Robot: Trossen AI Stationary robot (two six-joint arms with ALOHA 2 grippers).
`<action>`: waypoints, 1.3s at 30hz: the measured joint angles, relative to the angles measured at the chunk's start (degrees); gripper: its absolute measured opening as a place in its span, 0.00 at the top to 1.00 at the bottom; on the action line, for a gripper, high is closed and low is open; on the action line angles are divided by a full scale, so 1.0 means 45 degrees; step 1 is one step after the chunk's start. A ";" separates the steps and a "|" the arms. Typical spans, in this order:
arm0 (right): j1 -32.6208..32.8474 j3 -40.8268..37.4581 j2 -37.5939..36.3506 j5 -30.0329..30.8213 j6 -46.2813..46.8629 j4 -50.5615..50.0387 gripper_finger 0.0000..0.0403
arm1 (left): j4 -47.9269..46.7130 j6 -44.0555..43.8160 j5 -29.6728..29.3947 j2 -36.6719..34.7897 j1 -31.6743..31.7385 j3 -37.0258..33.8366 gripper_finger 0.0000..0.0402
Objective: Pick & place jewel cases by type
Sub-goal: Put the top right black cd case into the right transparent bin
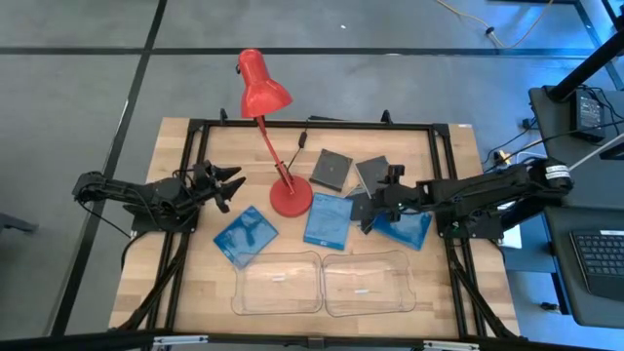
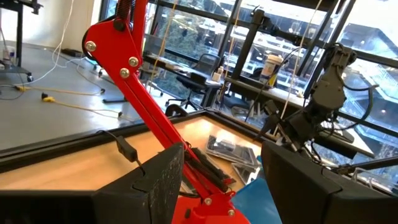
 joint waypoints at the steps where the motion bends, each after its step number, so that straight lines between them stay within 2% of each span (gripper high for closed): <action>1: 0.0000 0.0000 0.0149 0.0077 -0.0006 -0.0044 0.46 | 0.0005 0.0000 0.0000 0.0000 0.0000 -0.0002 0.47; 8: 0.0000 0.0000 0.0650 0.0281 0.0074 0.0030 0.46 | 0.0010 0.0019 -0.0019 0.0000 0.0000 -0.0005 0.47; 34: 0.0005 -0.0005 0.0650 -0.0540 0.0360 -0.0206 0.46 | 0.0126 -0.0238 -0.0063 0.0000 -0.0001 -0.0004 0.47; 37: 0.0005 -0.0005 0.0645 -0.0512 0.0369 -0.0211 0.46 | 0.0168 -0.1120 0.0495 0.0255 0.0000 -0.0002 0.47; 39: 0.0005 -0.0005 0.0645 -0.0503 0.0363 -0.0215 0.46 | 0.0879 -0.0828 0.1058 0.0733 -0.0005 0.0000 0.47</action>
